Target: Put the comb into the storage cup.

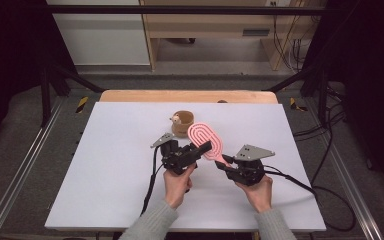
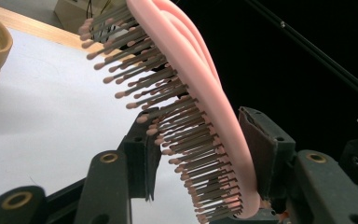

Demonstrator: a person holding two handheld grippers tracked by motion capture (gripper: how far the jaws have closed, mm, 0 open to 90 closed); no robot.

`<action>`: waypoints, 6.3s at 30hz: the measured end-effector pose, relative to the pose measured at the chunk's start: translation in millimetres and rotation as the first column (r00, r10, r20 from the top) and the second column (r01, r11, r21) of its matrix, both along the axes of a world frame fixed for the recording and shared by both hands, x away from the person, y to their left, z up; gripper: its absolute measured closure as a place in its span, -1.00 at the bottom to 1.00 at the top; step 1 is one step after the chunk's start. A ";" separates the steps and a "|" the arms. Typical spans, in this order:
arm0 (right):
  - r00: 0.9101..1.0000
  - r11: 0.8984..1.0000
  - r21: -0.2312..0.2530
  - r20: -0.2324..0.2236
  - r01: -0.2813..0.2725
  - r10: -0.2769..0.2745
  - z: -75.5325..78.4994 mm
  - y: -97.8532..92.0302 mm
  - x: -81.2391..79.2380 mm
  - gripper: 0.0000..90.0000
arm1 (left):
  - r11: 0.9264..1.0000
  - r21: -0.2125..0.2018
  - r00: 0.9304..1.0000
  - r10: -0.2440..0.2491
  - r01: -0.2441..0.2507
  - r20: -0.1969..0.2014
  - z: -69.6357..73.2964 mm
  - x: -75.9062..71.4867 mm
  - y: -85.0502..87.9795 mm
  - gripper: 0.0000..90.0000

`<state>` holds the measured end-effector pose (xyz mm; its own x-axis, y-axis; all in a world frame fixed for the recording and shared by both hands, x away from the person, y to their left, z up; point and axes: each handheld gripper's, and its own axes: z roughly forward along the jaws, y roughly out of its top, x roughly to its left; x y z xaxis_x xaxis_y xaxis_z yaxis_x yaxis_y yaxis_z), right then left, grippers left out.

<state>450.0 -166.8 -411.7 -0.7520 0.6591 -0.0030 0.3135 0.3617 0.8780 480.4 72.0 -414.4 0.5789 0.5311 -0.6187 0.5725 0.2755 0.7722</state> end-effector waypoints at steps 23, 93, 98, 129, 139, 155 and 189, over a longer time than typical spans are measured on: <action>1.000 1.000 0.003 0.011 0.006 -0.006 -0.8 1.4 -0.9 0.55 | 0.999 -0.053 1.000 -0.001 0.002 0.021 -1.7 -4.5 -0.5 0.31; 0.999 0.991 0.130 0.029 0.012 -0.016 1.1 -6.7 5.6 -0.96 | 0.998 0.058 0.981 -0.020 0.009 0.193 19.6 -6.6 15.7 0.42; 0.999 0.993 0.121 0.029 0.019 -0.023 1.8 -8.4 6.3 -1.00 | 0.997 0.076 0.979 -0.013 -0.003 0.204 23.6 -4.9 21.7 0.42; 0.997 0.983 0.166 -0.015 0.071 -0.070 -6.0 -49.6 14.0 -0.99 | 0.984 0.162 0.963 0.027 -0.073 0.268 53.7 9.7 60.6 0.41; 0.997 0.986 0.149 -0.016 0.076 -0.074 -9.6 -58.5 15.1 -0.99 | 0.983 0.157 0.960 0.055 -0.101 0.274 62.6 15.7 78.0 0.41; 0.995 0.985 0.141 -0.026 0.097 -0.095 -16.5 -72.6 15.8 -0.99 | 0.977 0.142 0.950 0.113 -0.160 0.293 78.3 23.7 100.7 0.41; 0.991 0.984 0.124 -0.030 0.132 -0.129 -31.4 -94.0 15.1 -0.99 | 0.970 0.134 0.930 0.147 -0.202 0.337 109.7 43.5 111.0 0.41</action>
